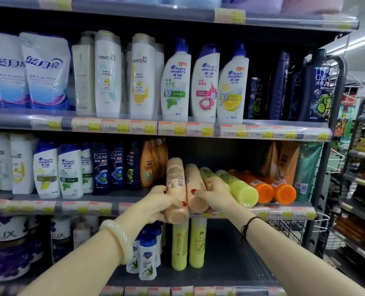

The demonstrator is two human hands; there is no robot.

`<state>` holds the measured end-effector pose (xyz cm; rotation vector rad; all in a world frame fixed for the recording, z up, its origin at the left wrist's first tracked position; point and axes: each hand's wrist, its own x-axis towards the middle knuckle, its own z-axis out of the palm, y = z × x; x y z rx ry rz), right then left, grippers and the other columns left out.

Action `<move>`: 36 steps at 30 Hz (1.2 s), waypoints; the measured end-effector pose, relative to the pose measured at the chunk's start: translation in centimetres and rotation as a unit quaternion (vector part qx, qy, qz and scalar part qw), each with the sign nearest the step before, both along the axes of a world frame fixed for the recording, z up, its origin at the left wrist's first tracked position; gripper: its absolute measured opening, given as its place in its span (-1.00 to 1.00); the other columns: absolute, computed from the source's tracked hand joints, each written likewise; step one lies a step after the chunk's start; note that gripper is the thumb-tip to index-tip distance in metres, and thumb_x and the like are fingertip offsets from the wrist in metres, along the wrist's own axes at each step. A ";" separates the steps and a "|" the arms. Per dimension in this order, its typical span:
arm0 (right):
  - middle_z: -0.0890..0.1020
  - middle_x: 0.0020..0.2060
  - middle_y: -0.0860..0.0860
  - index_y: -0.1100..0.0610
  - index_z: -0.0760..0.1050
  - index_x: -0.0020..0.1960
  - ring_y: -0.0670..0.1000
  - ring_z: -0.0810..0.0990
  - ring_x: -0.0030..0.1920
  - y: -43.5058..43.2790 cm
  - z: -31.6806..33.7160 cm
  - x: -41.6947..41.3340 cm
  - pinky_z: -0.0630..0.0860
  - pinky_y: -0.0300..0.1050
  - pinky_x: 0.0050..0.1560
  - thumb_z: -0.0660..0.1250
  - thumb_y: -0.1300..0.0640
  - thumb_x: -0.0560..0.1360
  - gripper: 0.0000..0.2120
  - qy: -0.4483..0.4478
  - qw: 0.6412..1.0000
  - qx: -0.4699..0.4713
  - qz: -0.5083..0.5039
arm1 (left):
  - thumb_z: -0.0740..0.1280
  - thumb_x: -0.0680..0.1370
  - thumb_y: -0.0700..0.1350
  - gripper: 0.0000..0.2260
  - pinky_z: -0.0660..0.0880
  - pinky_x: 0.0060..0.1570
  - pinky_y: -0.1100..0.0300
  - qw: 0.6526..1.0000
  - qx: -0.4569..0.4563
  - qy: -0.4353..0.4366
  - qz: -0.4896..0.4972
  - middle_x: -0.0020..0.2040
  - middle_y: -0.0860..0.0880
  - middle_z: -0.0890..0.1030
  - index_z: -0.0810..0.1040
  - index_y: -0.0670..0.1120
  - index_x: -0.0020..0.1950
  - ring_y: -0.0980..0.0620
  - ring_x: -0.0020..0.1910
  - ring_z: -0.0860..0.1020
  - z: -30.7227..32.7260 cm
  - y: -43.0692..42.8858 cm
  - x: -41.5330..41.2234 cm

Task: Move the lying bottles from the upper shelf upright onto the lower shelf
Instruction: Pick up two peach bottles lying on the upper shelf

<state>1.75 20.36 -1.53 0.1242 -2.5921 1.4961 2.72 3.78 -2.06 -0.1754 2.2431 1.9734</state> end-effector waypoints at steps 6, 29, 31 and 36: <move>0.57 0.05 0.18 0.33 0.38 0.25 0.10 0.59 -0.03 0.4 -2.6 0.5 0.60 -0.12 -0.25 0.45 0.11 0.40 -0.47 -0.062 0.996 -0.066 0.002 | 0.42 0.35 -0.40 -0.33 0.58 -0.18 -0.09 1.000 0.010 0.015 0.008 0.04 -0.08 0.53 0.30 -0.05 0.39 -0.15 0.02 0.55 -1.2 -0.2 0.2; 0.52 0.14 0.14 0.10 0.28 0.23 0.14 0.51 0.16 1.3 -6.8 -0.6 0.52 0.25 0.16 0.42 0.39 0.26 -0.38 -0.135 0.968 -0.197 0.082 | 0.43 0.35 -0.37 -0.51 0.48 0.11 -0.32 0.998 0.068 0.001 0.001 0.14 -0.17 0.60 0.44 -0.12 0.25 -0.16 0.13 0.56 -3.7 0.2 -0.5; 0.53 0.14 0.13 0.11 0.28 0.25 0.13 0.53 0.15 1.6 -7.3 -0.4 0.52 0.20 0.18 0.41 0.40 0.30 -0.40 -0.120 0.963 -0.224 0.095 | 0.43 0.33 -0.38 -0.46 0.50 0.07 -0.29 0.997 0.073 0.002 -0.008 0.15 -0.15 0.59 0.43 -0.10 0.26 -0.14 0.13 0.55 -4.3 0.4 -0.4; 0.57 0.14 0.10 0.13 0.32 0.27 0.09 0.55 0.18 2.6 -8.7 0.3 0.49 0.12 0.24 0.40 0.34 0.39 -0.49 -0.101 0.944 -0.284 0.135 | 0.42 0.34 -0.41 -0.41 0.42 0.13 -0.39 0.996 0.073 0.031 -0.039 0.21 -0.08 0.53 0.37 0.02 0.25 -0.14 0.23 0.46 -5.6 0.4 0.1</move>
